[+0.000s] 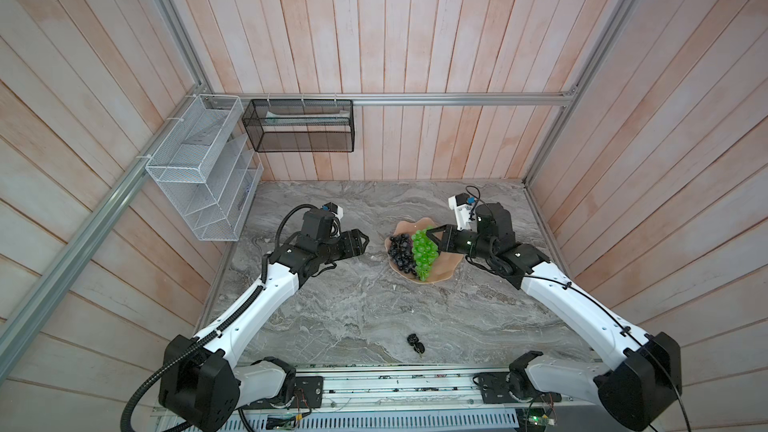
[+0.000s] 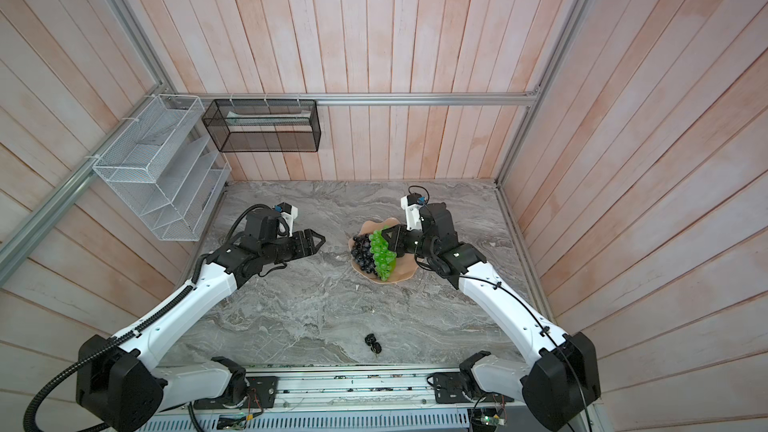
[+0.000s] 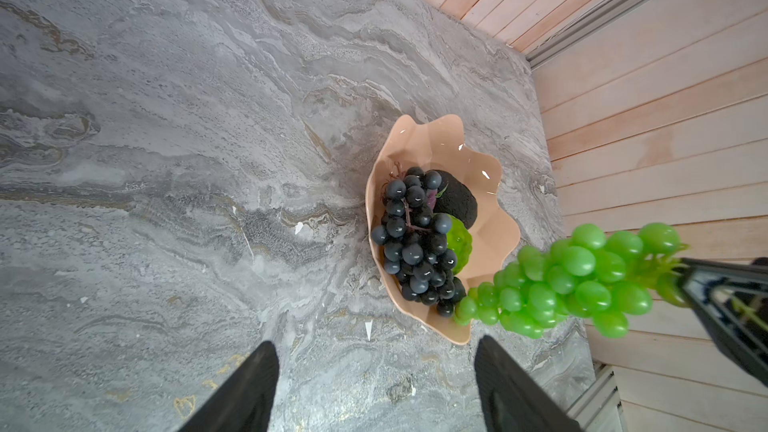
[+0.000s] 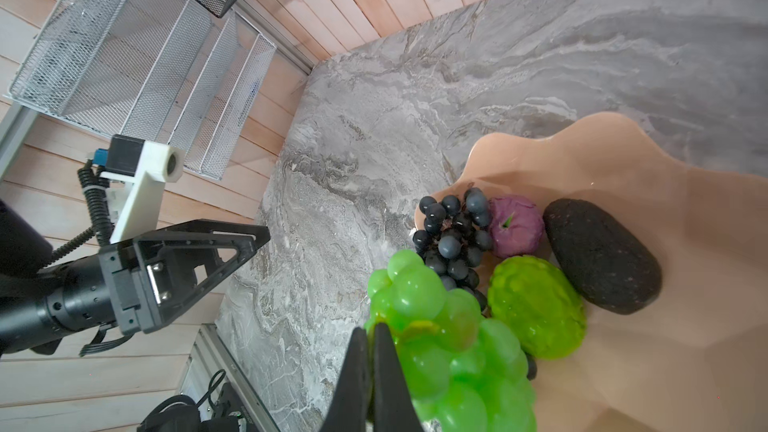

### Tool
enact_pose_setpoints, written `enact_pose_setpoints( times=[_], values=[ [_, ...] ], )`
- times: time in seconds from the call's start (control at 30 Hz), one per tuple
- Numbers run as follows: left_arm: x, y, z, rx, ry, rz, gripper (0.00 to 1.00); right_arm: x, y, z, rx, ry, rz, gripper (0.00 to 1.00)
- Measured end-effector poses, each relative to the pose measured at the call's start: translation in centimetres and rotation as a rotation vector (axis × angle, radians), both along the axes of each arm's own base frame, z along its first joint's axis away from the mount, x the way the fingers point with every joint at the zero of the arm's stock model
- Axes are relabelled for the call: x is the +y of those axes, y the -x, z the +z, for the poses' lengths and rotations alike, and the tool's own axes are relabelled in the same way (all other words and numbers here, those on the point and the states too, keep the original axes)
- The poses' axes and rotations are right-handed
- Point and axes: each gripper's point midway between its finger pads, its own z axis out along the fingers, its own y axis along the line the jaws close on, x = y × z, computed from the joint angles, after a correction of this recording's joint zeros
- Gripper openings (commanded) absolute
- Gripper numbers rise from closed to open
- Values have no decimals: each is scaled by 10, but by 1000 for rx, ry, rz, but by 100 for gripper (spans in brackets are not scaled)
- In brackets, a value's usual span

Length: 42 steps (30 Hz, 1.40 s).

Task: Place and organize the fake fruits in the fruit bowl
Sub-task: 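Carry the green grapes with the right gripper and lower them into the bowl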

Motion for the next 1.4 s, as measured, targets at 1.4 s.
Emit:
enact_pose_setpoints(
  times=[1.4],
  values=[
    [-1,-3,-12,32,-11,3,77,-91,-51,-79,-14,73,-126,0]
  ],
)
